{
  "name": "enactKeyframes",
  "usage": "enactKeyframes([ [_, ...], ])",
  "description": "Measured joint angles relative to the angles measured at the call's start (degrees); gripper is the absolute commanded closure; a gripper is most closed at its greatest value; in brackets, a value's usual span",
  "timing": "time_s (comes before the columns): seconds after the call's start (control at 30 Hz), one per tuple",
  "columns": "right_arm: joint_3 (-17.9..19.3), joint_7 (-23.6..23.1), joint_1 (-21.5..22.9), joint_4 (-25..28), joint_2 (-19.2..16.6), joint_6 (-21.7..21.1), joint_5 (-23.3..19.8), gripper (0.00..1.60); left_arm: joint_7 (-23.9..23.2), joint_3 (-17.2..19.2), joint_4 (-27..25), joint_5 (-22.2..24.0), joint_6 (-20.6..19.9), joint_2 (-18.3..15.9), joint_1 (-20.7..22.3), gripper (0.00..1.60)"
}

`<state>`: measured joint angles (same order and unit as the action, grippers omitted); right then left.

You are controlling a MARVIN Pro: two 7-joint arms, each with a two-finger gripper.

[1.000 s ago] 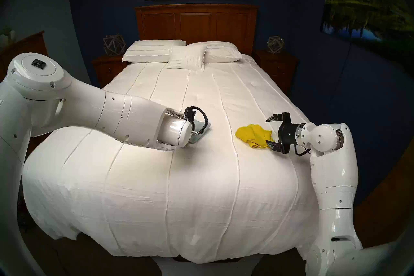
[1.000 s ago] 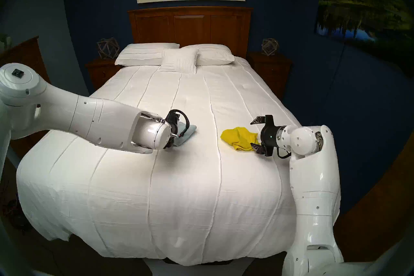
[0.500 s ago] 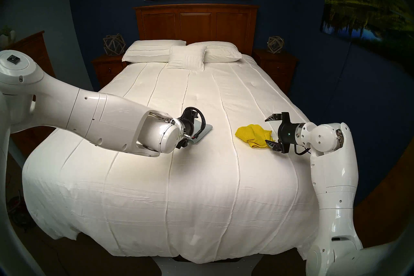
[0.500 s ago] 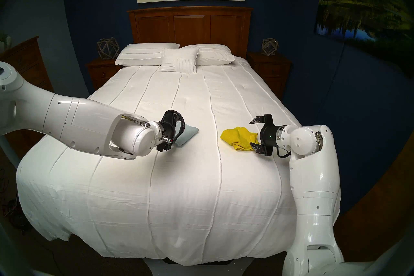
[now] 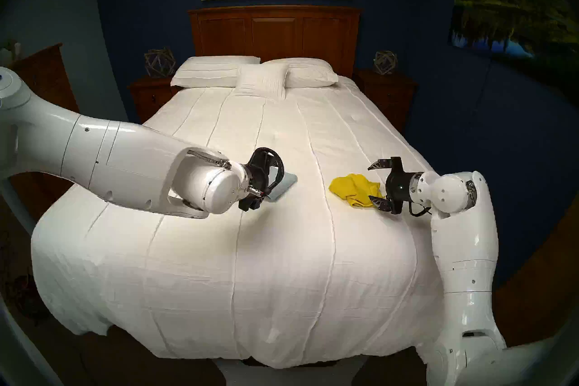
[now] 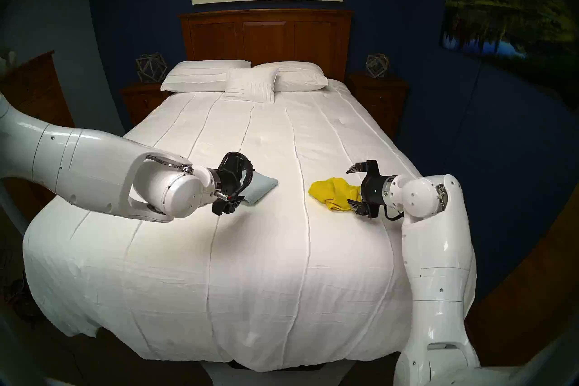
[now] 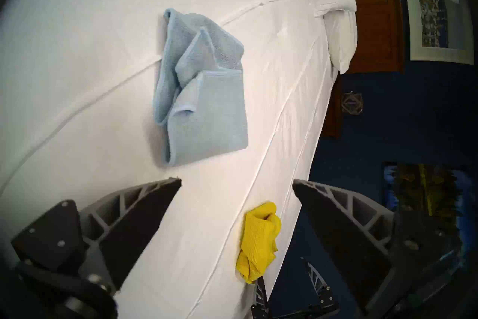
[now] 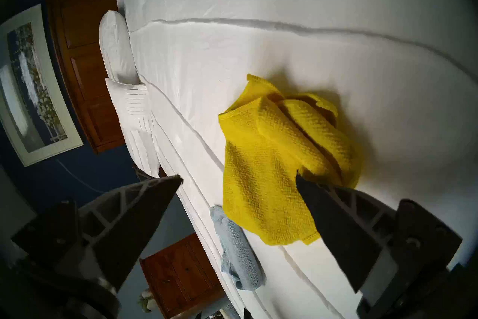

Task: Fold the hand towels twice and stack them up

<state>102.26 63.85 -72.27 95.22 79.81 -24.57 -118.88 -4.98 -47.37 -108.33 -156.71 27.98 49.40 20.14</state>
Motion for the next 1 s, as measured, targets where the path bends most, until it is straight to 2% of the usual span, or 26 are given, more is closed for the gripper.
enactKeyframes([
  [0.37, 1.2, -0.4, -0.2, -0.6, 0.2, -0.3, -0.3, 0.00, -0.6, 0.9, 5.6, 1.8, -1.3, 3.0, -5.0, 0.00],
  [0.63, 2.7, -0.5, -0.1, -1.7, 0.0, -1.4, -1.3, 0.00, -0.9, 2.5, 12.5, 3.3, -1.6, 8.1, -9.5, 0.00],
  [1.0, 4.2, -0.4, 0.1, -3.2, -0.9, -2.8, -2.2, 0.00, -1.0, 3.9, 19.4, 4.5, -0.5, 12.7, -12.7, 0.00],
])
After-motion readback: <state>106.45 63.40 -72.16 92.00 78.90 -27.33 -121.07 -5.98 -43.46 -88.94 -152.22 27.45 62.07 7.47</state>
